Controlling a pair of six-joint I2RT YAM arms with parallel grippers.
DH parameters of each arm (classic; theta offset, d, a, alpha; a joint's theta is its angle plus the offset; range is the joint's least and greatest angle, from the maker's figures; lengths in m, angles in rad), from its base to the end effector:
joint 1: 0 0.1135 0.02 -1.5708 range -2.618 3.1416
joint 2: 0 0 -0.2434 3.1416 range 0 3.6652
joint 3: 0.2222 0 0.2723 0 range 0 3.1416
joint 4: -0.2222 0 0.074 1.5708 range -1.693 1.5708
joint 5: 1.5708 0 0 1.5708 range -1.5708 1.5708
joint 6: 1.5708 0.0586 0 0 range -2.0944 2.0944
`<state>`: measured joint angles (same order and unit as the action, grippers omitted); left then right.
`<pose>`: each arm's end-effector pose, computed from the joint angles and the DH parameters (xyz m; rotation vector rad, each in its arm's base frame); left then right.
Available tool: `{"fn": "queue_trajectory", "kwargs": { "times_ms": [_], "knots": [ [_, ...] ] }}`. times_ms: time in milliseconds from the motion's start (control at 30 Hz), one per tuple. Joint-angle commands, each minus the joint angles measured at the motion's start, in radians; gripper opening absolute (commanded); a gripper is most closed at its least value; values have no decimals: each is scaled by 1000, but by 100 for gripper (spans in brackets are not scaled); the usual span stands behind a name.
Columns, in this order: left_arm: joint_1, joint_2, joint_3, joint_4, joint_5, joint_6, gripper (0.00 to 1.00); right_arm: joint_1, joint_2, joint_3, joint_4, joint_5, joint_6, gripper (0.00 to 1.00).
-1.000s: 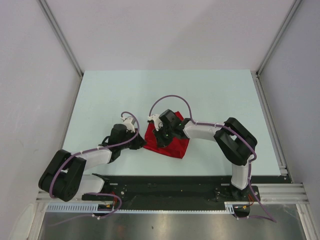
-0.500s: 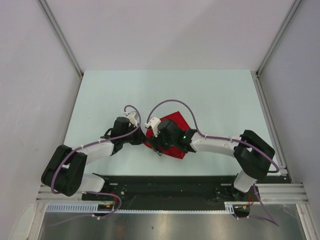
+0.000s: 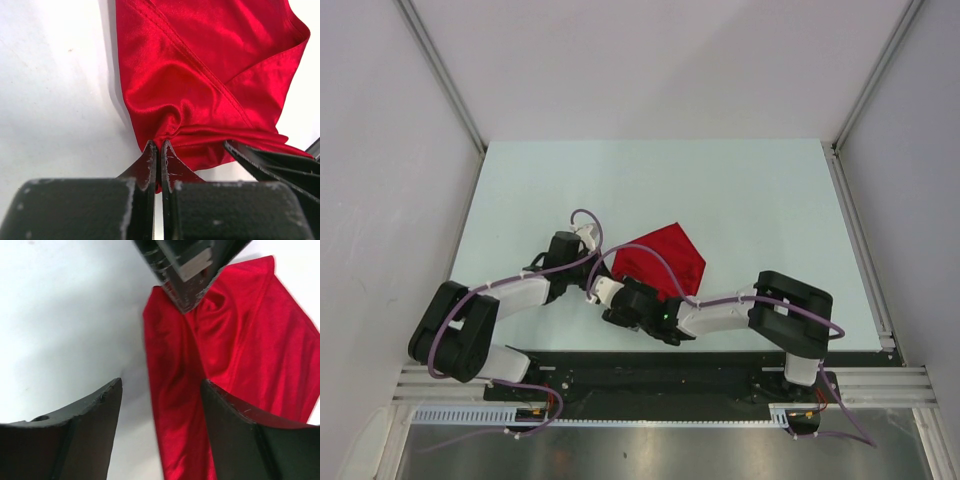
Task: Fold the napkin, place the utensils inside, and roll it up
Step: Roll the napkin with the utensil
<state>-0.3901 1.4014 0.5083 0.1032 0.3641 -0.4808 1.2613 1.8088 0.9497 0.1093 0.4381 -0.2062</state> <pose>0.2537 -0.1269 0.0927 0.0745 2.4583 -0.8351 0.1422 0.3632 0.1015 -1.3305 1.7977 0.0595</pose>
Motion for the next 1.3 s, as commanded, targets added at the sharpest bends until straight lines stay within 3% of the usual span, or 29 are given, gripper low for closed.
{"fn": "queue_trajectory", "kwargs": {
  "times_ms": [0,267,467,600,833,967,1267],
  "knots": [
    [7,13,35,-19,36,-2,0,-10,33,12,76,71,-50,68],
    [10,18,45,-23,52,4,0,-59,86,38,43,39,-64,57],
    [13,27,47,-8,78,5,0,-79,92,49,-39,-68,-68,42],
    [14,31,47,15,93,-1,1,-112,77,76,-105,-223,-58,26],
    [30,-18,33,36,79,-12,32,-201,63,159,-290,-522,-32,0],
    [48,-79,6,32,39,-19,50,-238,60,188,-344,-625,-15,0],
    [54,-122,-57,142,55,-50,70,-273,35,216,-378,-798,22,0]
  ]
}}
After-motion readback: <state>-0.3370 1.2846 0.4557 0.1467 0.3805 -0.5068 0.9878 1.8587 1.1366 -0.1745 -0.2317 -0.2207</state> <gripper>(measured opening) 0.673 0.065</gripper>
